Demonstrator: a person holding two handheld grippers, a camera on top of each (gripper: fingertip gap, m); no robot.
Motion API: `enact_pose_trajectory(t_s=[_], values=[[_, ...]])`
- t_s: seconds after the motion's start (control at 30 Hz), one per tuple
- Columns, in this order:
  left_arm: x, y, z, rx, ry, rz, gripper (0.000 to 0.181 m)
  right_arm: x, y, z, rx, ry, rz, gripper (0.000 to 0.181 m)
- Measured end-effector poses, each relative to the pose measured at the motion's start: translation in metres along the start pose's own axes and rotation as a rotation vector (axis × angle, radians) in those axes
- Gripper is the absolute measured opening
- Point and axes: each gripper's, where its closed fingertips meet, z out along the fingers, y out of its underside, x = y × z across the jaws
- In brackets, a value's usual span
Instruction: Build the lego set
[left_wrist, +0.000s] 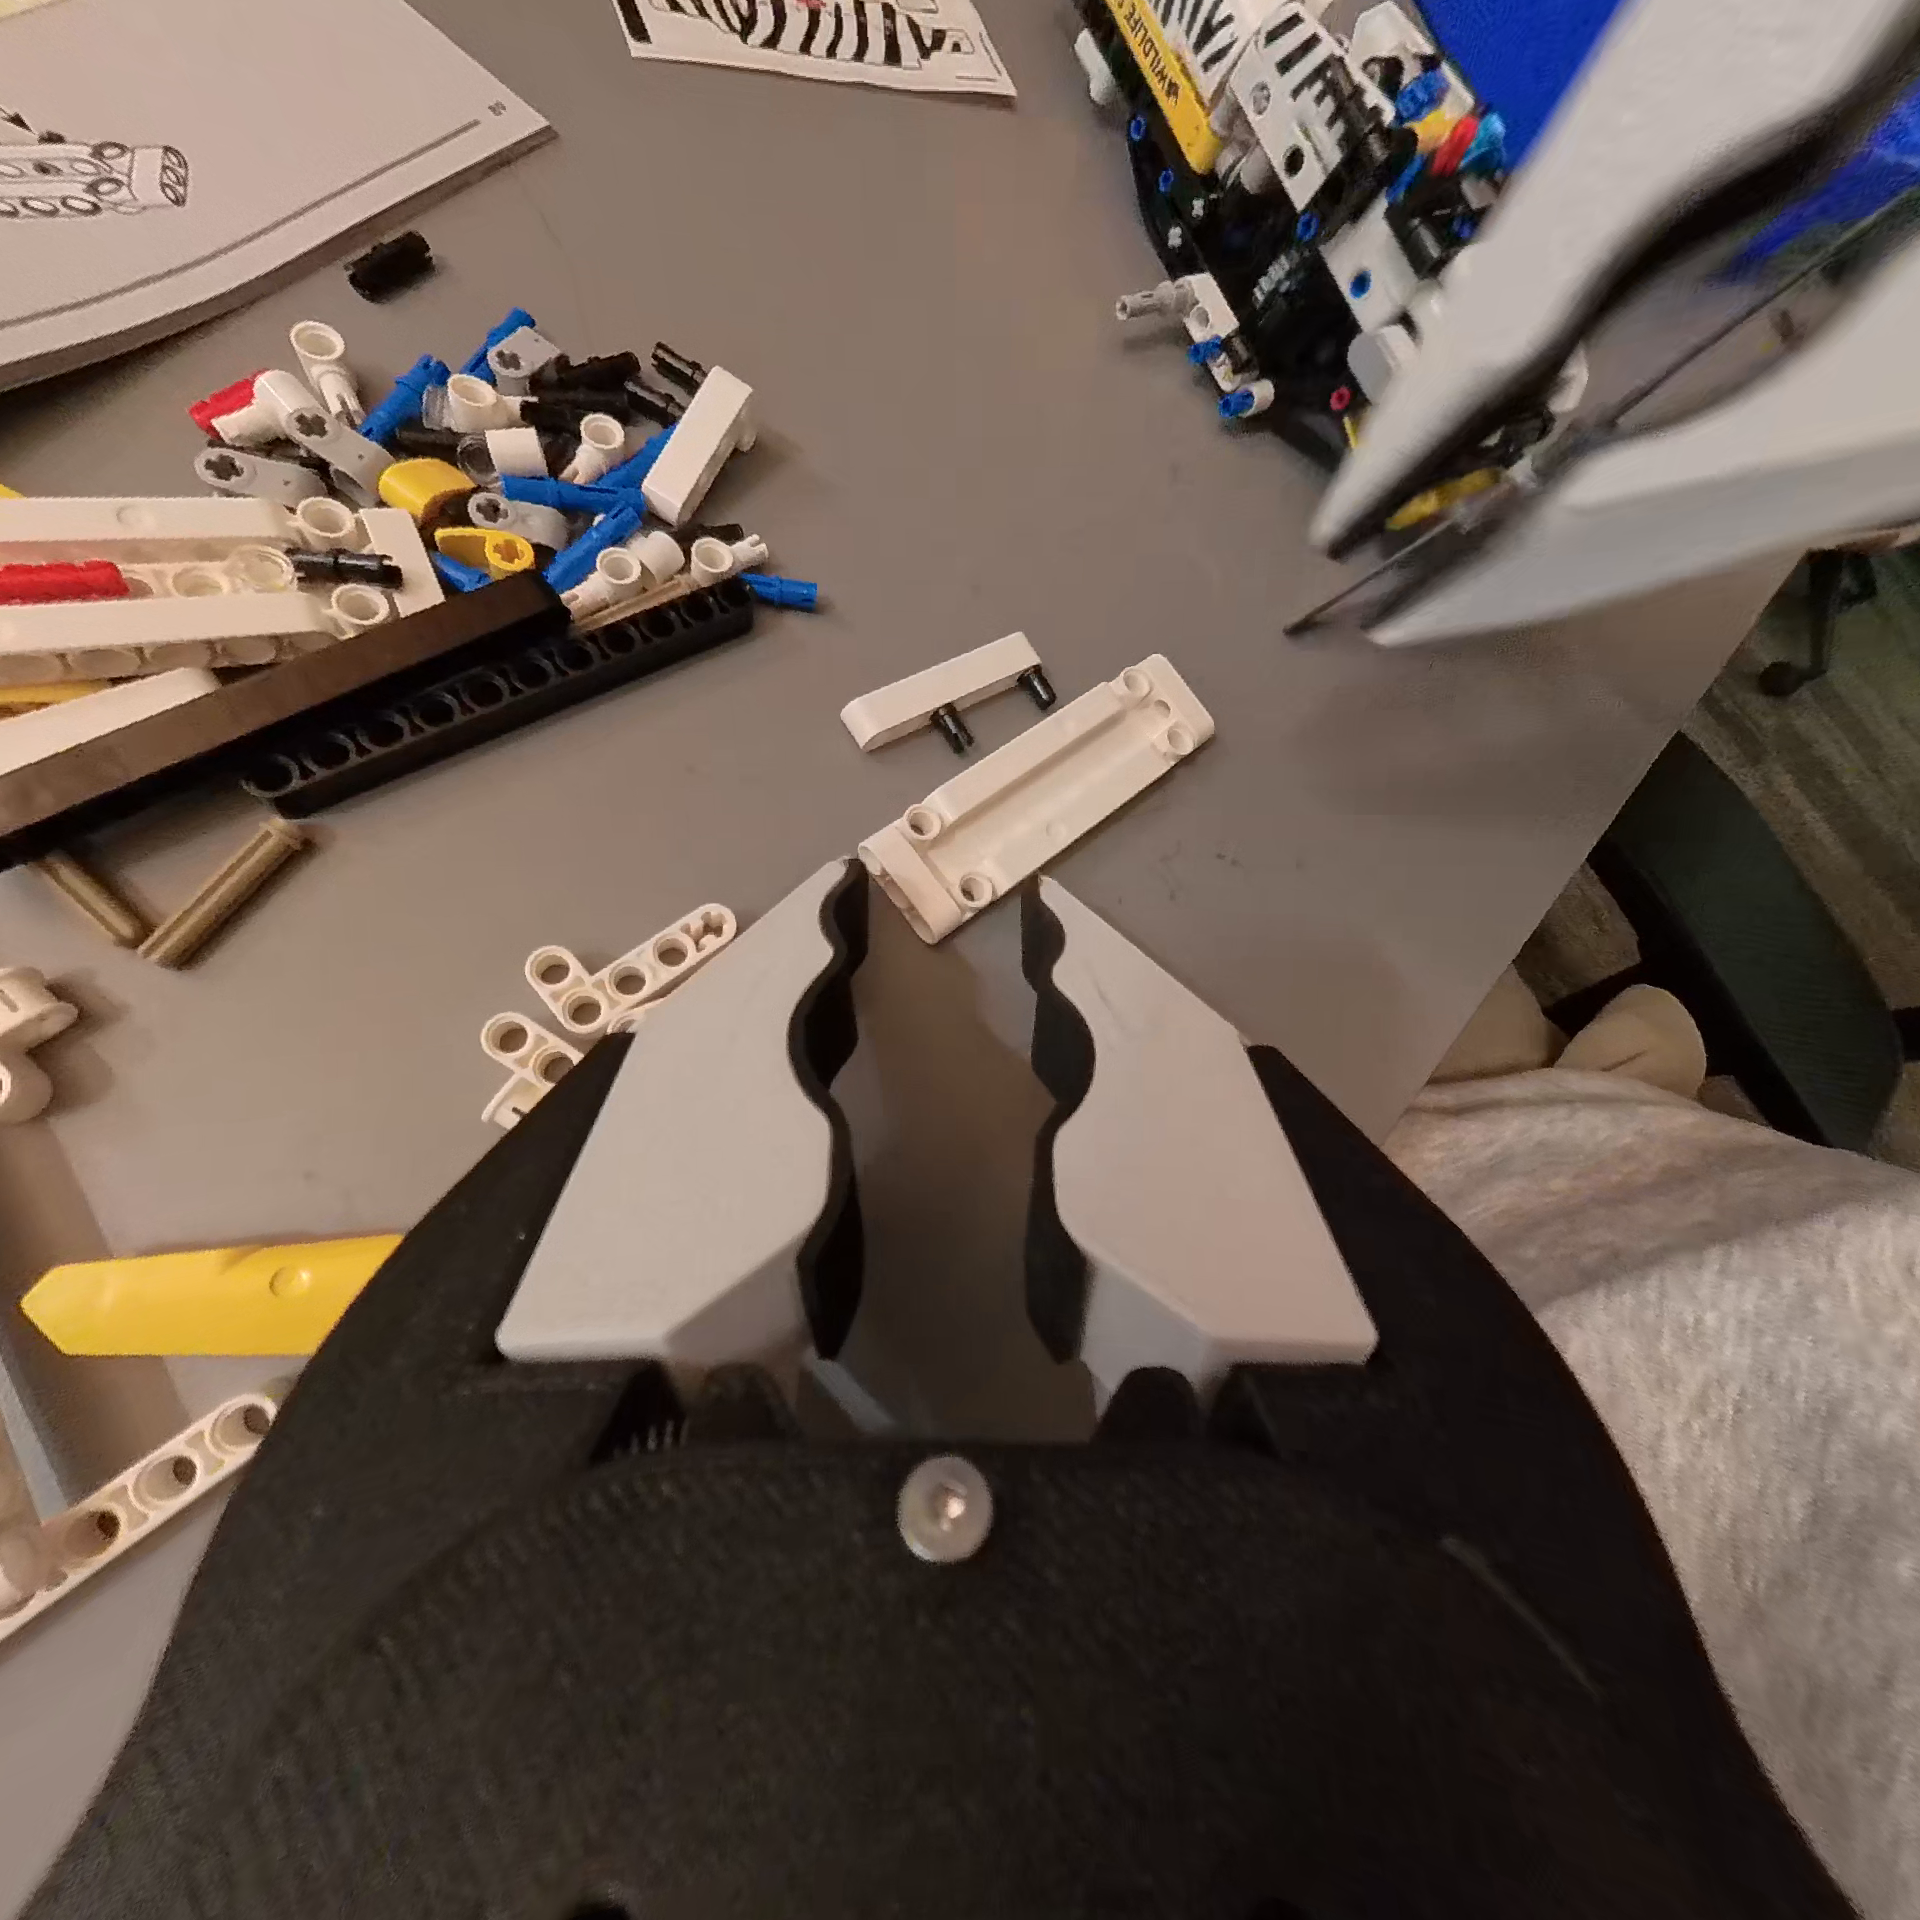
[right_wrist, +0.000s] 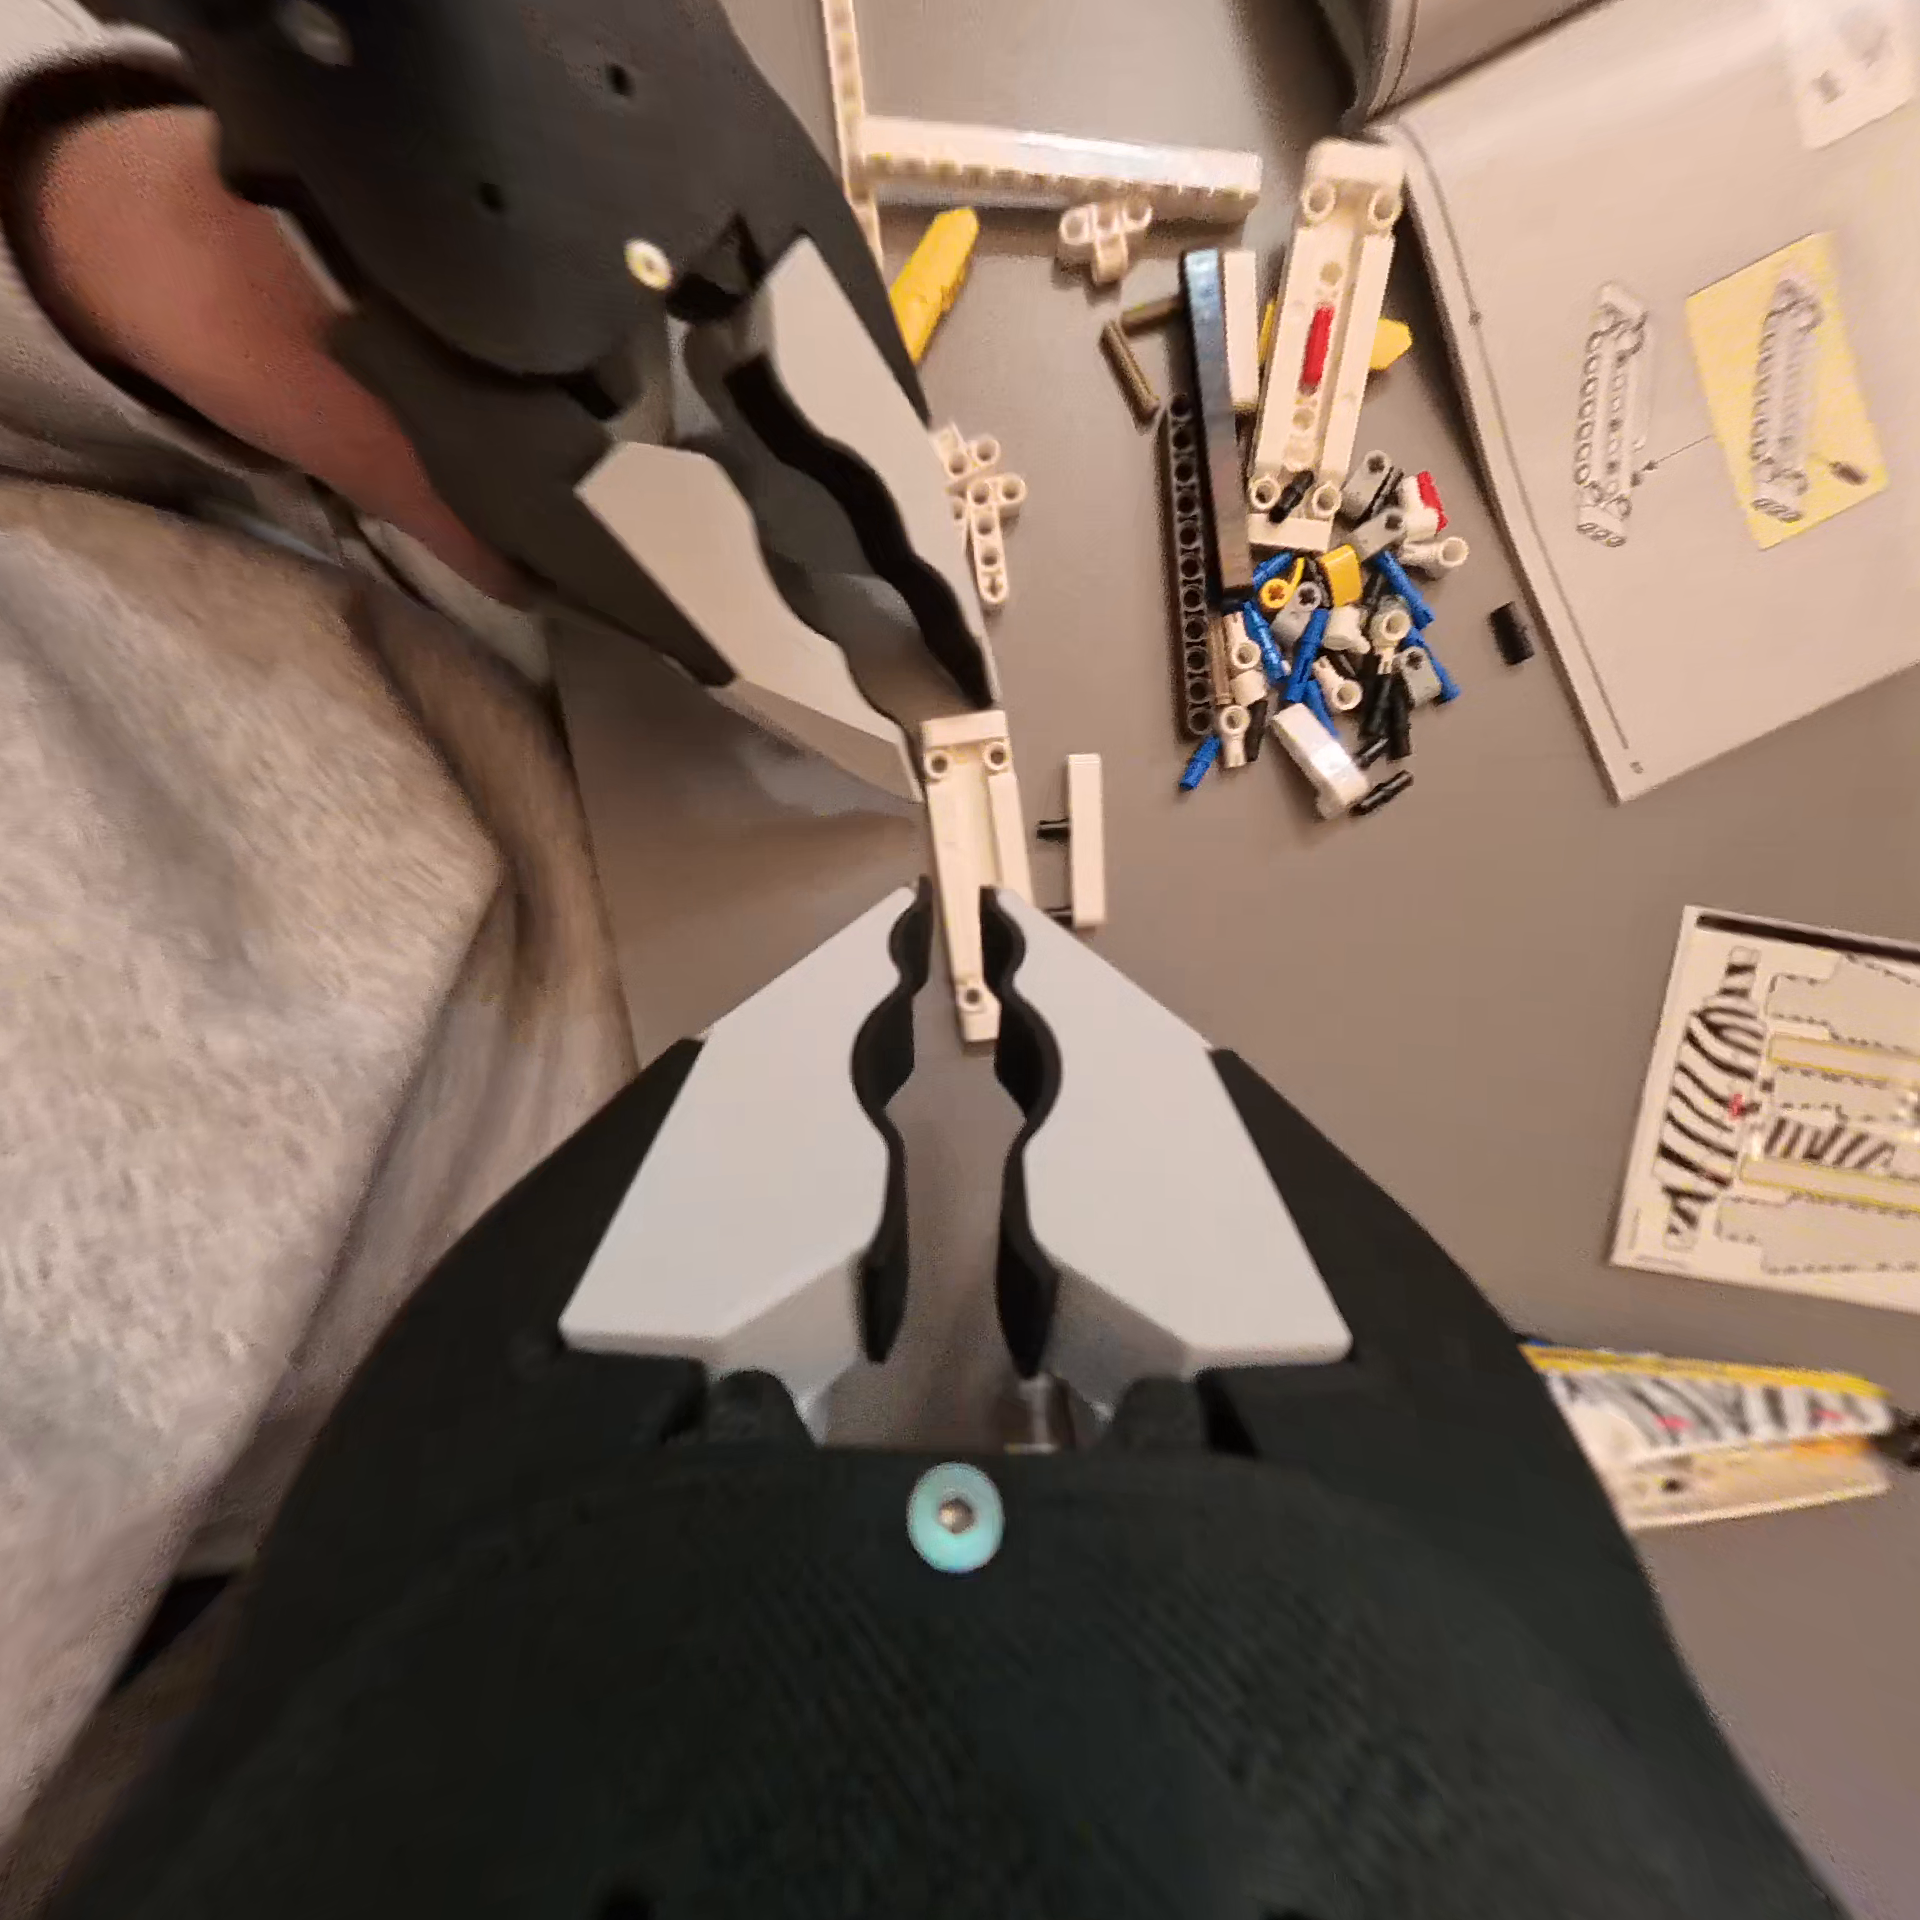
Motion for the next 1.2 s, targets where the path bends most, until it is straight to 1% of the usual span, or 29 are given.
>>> enact_pose_trajectory(t_s=[0.07,0.13,0.2,0.27,0.37,0.43,0.5,0.6,0.7,0.73,0.83,0.9,0.97,1.03,1.13,1.2], values=[[0.002,-0.001,0.001,0.002,0.005,-0.004,0.029,-0.015,0.001,-0.003,0.076,0.051,0.030,0.007],[0.004,-0.002,0.004,0.001,0.014,-0.012,0.029,-0.029,0.007,0.001,0.131,0.085,0.052,0.007],[0.006,-0.003,0.007,-0.002,0.008,-0.015,0.027,-0.037,0.017,0.009,0.162,0.114,0.092,0.008],[0.006,-0.003,0.008,-0.007,-0.009,-0.005,0.025,-0.043,0.030,0.018,0.170,0.107,0.135,0.011],[0.009,-0.002,0.009,-0.017,0.004,0.013,0.024,-0.035,0.051,0.026,0.152,0.152,0.213,0.024],[0.010,-0.001,0.009,-0.037,0.016,0.041,0.020,-0.031,0.059,0.031,0.159,0.186,0.236,0.032],[0.009,0.000,0.008,-0.055,0.022,0.089,0.020,-0.025,0.064,0.034,0.171,0.224,0.237,0.039],[0.009,0.000,0.008,-0.089,0.045,0.128,0.021,-0.017,0.061,0.038,0.226,0.255,0.259,0.047],[0.007,0.000,0.008,-0.121,0.073,0.141,0.021,-0.012,0.053,0.043,0.292,0.238,0.305,0.051],[0.005,-0.001,0.007,-0.126,0.072,0.146,0.021,-0.011,0.051,0.045,0.306,0.229,0.323,0.054],[-0.008,-0.003,0.004,-0.127,0.035,0.136,0.021,-0.015,0.047,0.047,0.329,0.202,0.342,0.053],[-0.015,-0.004,0.002,-0.121,0.018,0.118,0.021,-0.021,0.046,0.047,0.328,0.184,0.333,0.057],[-0.018,-0.004,-0.001,-0.110,0.020,0.095,0.021,-0.028,0.045,0.047,0.315,0.163,0.314,0.056],[-0.018,-0.007,-0.003,-0.086,0.031,0.090,0.022,-0.032,0.045,0.047,0.303,0.150,0.303,0.051],[-0.016,-0.022,-0.006,-0.013,0.047,0.102,0.022,-0.028,0.043,0.041,0.325,0.172,0.295,0.047],[-0.014,-0.032,-0.005,0.010,0.063,0.122,0.022,-0.021,0.039,0.035,0.358,0.206,0.290,0.046]])
